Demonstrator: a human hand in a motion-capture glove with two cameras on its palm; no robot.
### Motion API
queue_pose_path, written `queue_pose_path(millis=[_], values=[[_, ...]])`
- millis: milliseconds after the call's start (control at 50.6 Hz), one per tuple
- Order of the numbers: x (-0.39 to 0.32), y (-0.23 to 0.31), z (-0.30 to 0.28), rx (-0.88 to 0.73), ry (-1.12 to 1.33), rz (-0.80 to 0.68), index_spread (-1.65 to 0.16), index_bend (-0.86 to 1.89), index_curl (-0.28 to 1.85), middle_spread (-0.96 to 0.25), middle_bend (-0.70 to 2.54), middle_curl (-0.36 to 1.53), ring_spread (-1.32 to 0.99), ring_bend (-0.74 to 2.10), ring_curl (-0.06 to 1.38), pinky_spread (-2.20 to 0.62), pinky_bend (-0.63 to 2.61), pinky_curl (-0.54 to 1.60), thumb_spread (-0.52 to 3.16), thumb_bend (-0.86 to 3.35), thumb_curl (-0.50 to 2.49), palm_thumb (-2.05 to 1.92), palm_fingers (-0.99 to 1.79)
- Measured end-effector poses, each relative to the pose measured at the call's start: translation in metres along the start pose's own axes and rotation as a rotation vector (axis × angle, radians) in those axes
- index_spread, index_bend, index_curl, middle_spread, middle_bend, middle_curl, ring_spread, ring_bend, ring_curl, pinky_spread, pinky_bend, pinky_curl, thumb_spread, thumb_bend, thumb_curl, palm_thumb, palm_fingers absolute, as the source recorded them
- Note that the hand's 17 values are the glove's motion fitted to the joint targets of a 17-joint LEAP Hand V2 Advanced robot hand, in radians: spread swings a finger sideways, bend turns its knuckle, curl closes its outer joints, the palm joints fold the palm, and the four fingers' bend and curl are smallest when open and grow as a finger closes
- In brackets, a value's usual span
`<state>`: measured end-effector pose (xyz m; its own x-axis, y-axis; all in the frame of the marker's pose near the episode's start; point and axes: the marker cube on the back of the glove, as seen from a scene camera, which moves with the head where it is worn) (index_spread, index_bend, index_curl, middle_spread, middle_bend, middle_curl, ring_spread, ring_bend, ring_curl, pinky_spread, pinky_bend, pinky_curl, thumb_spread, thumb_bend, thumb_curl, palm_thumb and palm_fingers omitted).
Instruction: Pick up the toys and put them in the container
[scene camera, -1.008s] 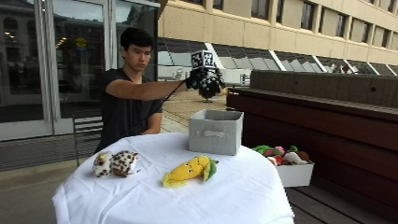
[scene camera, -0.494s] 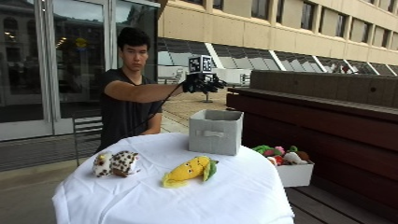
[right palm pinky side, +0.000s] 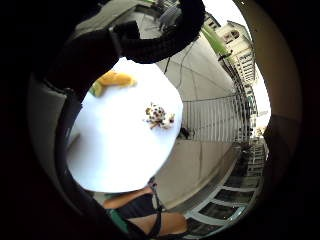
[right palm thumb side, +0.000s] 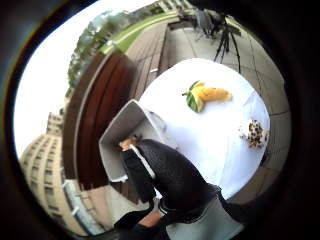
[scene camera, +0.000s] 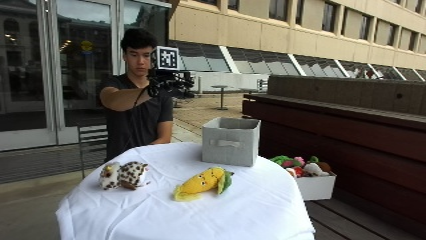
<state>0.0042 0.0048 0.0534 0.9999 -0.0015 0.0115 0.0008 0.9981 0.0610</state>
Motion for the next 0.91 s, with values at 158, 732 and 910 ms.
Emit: queue_pose_path(millis=[158,732,910], values=[[0.064,-0.007,0.027,-0.053,-0.002,0.052,-0.32,0.11,0.17,-0.07,0.19,0.44,-0.06,0.63,0.33,0.0,1.23,0.36,1.0,-0.1,0.2,-0.14,-0.09],[0.182,0.016,0.205,-0.228,-0.053,0.276,-0.34,0.14,0.2,-0.06,0.13,0.36,-0.04,0.59,0.3,0.03,1.28,0.36,0.94,-0.11,0.14,-0.15,-0.11],[0.186,0.029,0.241,-0.335,-0.056,0.302,-0.37,0.18,0.24,-0.06,0.12,0.32,-0.04,0.58,0.3,0.03,1.3,0.36,0.95,-0.1,0.14,-0.14,-0.07]])
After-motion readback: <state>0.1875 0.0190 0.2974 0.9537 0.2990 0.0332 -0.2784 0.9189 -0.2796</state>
